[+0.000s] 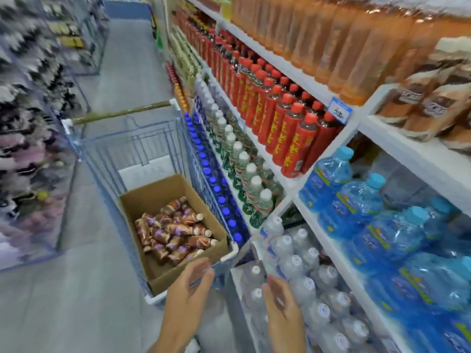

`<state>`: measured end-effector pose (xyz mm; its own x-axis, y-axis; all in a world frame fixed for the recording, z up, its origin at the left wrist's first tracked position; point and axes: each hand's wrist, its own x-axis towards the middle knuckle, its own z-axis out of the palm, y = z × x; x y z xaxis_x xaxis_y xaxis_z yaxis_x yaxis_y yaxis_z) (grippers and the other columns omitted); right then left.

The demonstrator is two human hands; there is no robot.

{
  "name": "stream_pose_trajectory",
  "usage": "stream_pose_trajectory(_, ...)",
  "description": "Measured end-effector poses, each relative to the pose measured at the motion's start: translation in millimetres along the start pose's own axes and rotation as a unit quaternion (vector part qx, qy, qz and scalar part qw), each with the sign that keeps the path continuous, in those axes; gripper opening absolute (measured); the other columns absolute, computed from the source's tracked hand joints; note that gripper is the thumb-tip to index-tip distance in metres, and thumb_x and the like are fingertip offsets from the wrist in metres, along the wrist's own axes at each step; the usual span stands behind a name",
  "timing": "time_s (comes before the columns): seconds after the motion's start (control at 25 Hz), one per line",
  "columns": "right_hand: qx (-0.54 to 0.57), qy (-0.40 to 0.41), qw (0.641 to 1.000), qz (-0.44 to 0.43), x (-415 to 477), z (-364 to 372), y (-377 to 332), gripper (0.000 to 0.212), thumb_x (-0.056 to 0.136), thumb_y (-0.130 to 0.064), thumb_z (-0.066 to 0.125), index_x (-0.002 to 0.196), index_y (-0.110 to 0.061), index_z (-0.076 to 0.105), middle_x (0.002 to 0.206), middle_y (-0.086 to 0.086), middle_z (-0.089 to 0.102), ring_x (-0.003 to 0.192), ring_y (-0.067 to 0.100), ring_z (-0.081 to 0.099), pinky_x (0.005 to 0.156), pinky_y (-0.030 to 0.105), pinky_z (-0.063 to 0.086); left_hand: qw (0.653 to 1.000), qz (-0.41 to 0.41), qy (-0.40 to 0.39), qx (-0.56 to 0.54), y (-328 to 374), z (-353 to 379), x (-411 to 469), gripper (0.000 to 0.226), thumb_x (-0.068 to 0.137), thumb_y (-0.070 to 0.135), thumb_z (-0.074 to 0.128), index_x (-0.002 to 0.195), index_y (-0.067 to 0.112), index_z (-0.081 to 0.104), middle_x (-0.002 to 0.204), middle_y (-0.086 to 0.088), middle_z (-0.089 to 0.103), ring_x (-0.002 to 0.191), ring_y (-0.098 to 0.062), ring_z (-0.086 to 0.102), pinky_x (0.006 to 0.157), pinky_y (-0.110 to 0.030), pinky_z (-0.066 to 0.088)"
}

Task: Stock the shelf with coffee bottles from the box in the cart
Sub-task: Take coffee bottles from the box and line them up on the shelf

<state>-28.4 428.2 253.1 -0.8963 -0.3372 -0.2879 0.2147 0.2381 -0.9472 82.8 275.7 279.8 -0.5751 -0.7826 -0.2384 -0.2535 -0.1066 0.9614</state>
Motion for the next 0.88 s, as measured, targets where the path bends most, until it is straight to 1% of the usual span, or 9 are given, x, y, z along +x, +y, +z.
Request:
stream_pose_trajectory(0.04, -0.012, -0.008, 1.000, 0.005, 9, 17, 3, 0.022, 0.092, -0.016, 0.072, 0.111, -0.024, 0.072, 0.114, -0.004, 0.073, 0.112, 0.012, 0.066, 0.095, 0.022, 0.048, 1.000, -0.016, 0.016, -0.001, -9, -11, 9, 0.018, 0.095, 0.029, 0.067, 0.112, 0.031, 0.070, 0.113, 0.019, 0.072, 0.104, 0.008, 0.064, 0.088, -0.019, 0.051)
stream_pose_trajectory(0.16, -0.062, -0.048, 0.997, 0.018, 36, 63, 7, 0.022, 0.092, -0.017, 0.072, 0.107, -0.032, 0.069, 0.113, -0.005, 0.072, 0.109, 0.011, 0.066, 0.086, 0.009, 0.047, 0.997, -0.053, 0.060, -0.002, -31, -43, 41, 0.017, 0.094, 0.026, 0.069, 0.110, 0.031, 0.072, 0.109, 0.013, 0.075, 0.106, -0.003, 0.067, 0.088, -0.021, 0.051)
stream_pose_trajectory(0.2, -0.079, -0.061, 0.995, 0.023, 45, 75, 8, 0.022, 0.092, -0.019, 0.071, 0.107, -0.035, 0.067, 0.113, -0.005, 0.072, 0.110, 0.012, 0.065, 0.088, 0.011, 0.048, 0.996, -0.061, 0.069, -0.001, -35, -51, 51, 0.017, 0.094, 0.026, 0.069, 0.109, 0.033, 0.072, 0.107, 0.013, 0.076, 0.103, -0.002, 0.068, 0.085, -0.019, 0.050)
stream_pose_trajectory(0.32, -0.115, -0.094, 0.988, 0.047, 68, 106, 2, 0.018, 0.094, -0.025, 0.070, 0.103, -0.040, 0.066, 0.113, -0.011, 0.070, 0.112, 0.012, 0.064, 0.099, 0.030, 0.049, 0.994, -0.078, 0.080, 0.003, -41, -70, 76, 0.016, 0.095, 0.024, 0.068, 0.110, 0.030, 0.072, 0.104, 0.012, 0.075, 0.094, 0.008, 0.066, 0.078, -0.009, 0.049)
stream_pose_trajectory(0.44, -0.128, -0.126, 0.982, 0.058, 83, 130, -10, 0.016, 0.097, -0.025, 0.065, 0.110, -0.033, 0.064, 0.116, -0.012, 0.067, 0.114, 0.009, 0.062, 0.094, 0.022, 0.045, 0.992, -0.092, 0.090, 0.004, -49, -80, 103, 0.014, 0.096, 0.024, 0.067, 0.109, 0.027, 0.071, 0.105, 0.013, 0.075, 0.095, 0.008, 0.066, 0.078, -0.006, 0.048)
stream_pose_trajectory(0.56, -0.154, -0.180, 0.967, 0.094, 103, 151, -16, 0.028, 0.099, -0.035, 0.061, 0.126, -0.029, 0.061, 0.124, -0.015, 0.063, 0.118, 0.005, 0.059, 0.097, 0.022, 0.043, 0.987, -0.127, 0.101, 0.017, -67, -84, 134, 0.018, 0.097, 0.032, 0.065, 0.114, 0.030, 0.069, 0.110, 0.014, 0.073, 0.103, -0.001, 0.066, 0.087, -0.017, 0.050)
stream_pose_trajectory(0.76, -0.213, -0.218, 0.947, 0.104, 157, 186, -12, 0.028, 0.098, -0.040, 0.060, 0.125, -0.033, 0.060, 0.125, -0.017, 0.063, 0.116, 0.001, 0.057, 0.098, 0.024, 0.044, 0.977, -0.180, 0.096, 0.061, -90, -76, 211, 0.026, 0.100, 0.036, 0.061, 0.124, 0.027, 0.061, 0.115, 0.015, 0.066, 0.093, 0.012, 0.062, 0.072, -0.005, 0.046)
stream_pose_trajectory(0.8, -0.219, -0.225, 0.943, 0.108, 168, 191, -10, 0.028, 0.098, -0.041, 0.060, 0.126, -0.034, 0.060, 0.124, -0.018, 0.063, 0.116, 0.000, 0.057, 0.098, 0.024, 0.045, 0.974, -0.192, 0.087, 0.077, -94, -74, 231, 0.031, 0.100, 0.037, 0.060, 0.128, 0.024, 0.059, 0.118, 0.012, 0.065, 0.095, 0.008, 0.061, 0.075, -0.007, 0.045)
stream_pose_trajectory(0.88, -0.234, -0.246, 0.933, 0.119, 191, 202, -7, 0.031, 0.098, -0.044, 0.059, 0.128, -0.035, 0.059, 0.123, -0.021, 0.063, 0.116, -0.003, 0.057, 0.102, 0.027, 0.046, 0.968, -0.203, 0.081, 0.123, -109, -71, 276, 0.041, 0.100, 0.040, 0.058, 0.135, 0.019, 0.057, 0.127, 0.005, 0.065, 0.106, -0.006, 0.062, 0.089, -0.021, 0.050)
